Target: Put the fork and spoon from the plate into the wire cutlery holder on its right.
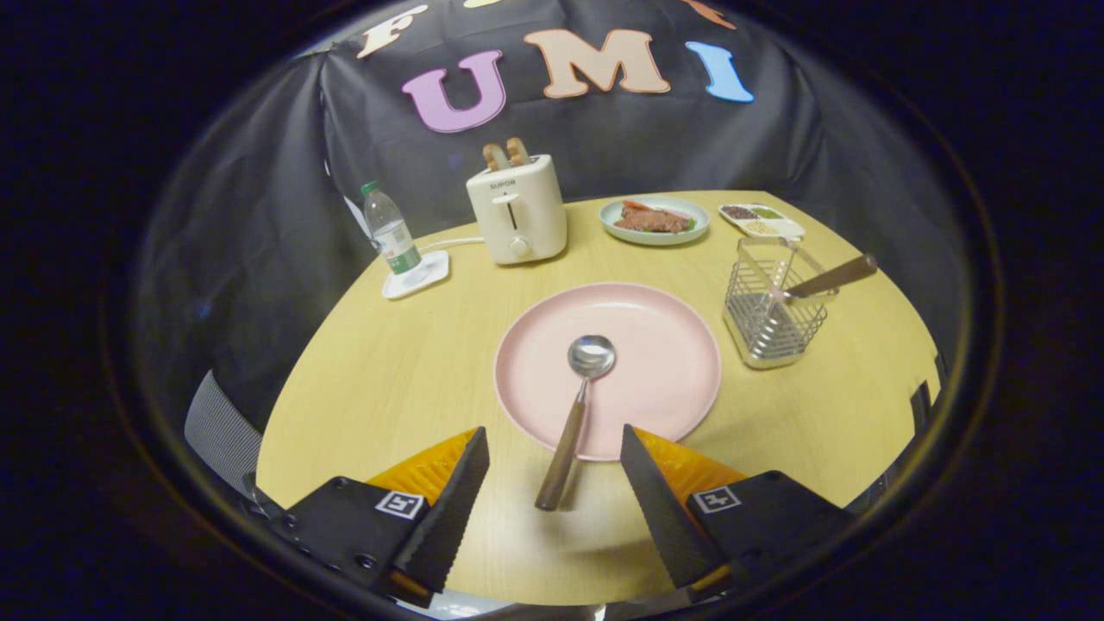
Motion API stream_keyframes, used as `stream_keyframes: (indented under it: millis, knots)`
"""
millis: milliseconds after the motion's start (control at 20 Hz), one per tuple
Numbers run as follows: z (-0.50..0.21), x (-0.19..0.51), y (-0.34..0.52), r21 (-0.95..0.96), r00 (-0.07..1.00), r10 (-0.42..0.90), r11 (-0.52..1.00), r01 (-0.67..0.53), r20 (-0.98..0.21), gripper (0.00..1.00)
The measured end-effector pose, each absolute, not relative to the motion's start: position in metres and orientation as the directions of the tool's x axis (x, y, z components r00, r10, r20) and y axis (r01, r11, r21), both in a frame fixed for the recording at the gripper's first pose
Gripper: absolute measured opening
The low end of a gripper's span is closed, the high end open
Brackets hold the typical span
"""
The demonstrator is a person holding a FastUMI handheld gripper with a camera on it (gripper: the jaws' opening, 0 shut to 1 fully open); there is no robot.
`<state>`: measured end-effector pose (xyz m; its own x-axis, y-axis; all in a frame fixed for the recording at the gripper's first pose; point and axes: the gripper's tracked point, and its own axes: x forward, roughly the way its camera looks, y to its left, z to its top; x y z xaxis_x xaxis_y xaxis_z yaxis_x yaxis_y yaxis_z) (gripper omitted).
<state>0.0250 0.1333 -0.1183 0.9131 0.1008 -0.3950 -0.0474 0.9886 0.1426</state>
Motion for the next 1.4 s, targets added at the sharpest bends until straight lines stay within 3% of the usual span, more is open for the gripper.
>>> stream_keyframes:
  millis: [150,400,500,850,1000,1400]
  knots:
    - [-0.135,0.025,0.130,0.136,0.899,0.074,0.991,-0.016,-0.431,0.92]
    - [-0.145,0.029,0.133,0.151,0.891,0.078,0.989,-0.011,-0.448,0.71]
    - [-0.147,0.029,0.139,0.153,0.883,0.093,0.988,-0.025,-0.460,0.38]
    - [-0.152,0.030,0.123,0.155,0.871,0.076,0.988,0.000,-0.485,0.13]
    - [-0.150,0.029,0.114,0.126,0.873,0.062,0.992,0.000,-0.483,0.06]
    - [-0.130,0.019,0.112,0.187,0.864,0.168,0.978,-0.088,-0.474,0.03]
